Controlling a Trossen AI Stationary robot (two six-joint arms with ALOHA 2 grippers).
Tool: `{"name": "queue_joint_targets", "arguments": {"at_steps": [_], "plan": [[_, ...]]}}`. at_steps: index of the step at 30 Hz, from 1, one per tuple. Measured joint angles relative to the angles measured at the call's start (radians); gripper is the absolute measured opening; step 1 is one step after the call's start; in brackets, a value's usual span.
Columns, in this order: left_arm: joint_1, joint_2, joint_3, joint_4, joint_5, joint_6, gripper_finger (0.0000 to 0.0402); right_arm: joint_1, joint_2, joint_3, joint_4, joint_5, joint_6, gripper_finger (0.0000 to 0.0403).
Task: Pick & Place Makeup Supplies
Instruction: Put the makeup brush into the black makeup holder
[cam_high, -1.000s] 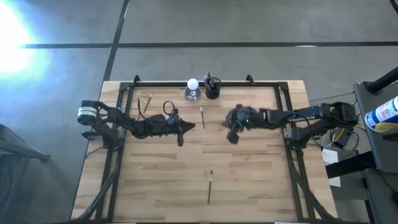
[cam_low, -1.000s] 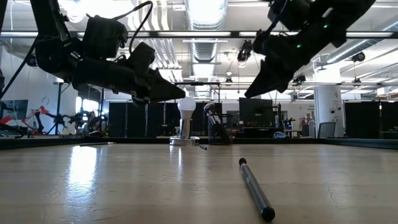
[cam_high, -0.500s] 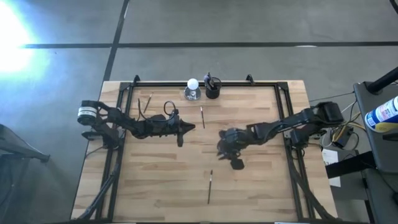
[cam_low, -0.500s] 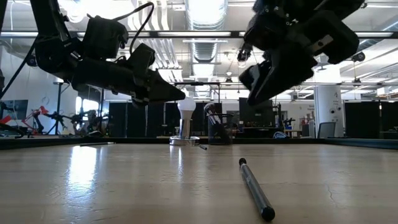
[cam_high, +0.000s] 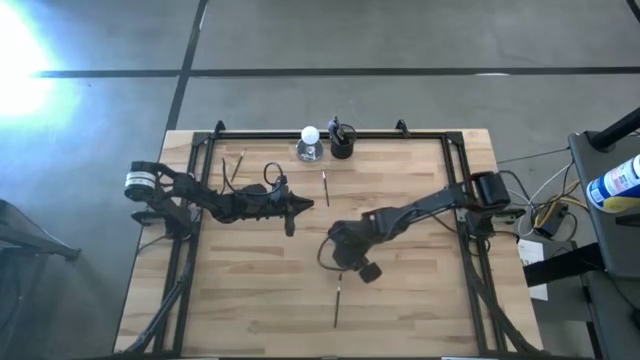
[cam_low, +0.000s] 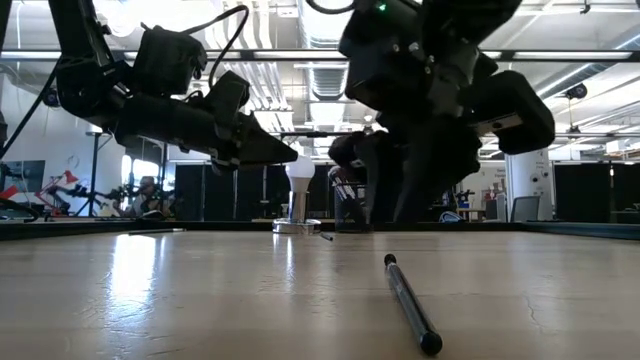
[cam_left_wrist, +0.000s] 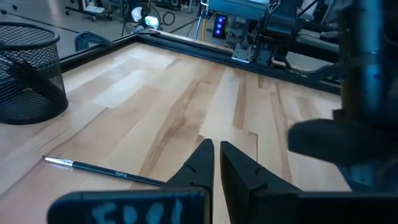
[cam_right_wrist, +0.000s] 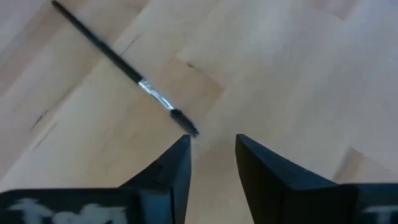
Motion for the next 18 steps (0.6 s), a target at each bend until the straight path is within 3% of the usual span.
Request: {"name": "queue_joint_targets", "arguments": {"at_steps": [18], "plan": [[0.0, 0.0, 0.0, -0.009, -0.004, 0.029, 0.002, 0.051, 0.096, 0.052, -0.016, -0.009, -0.095, 0.0097]]}}
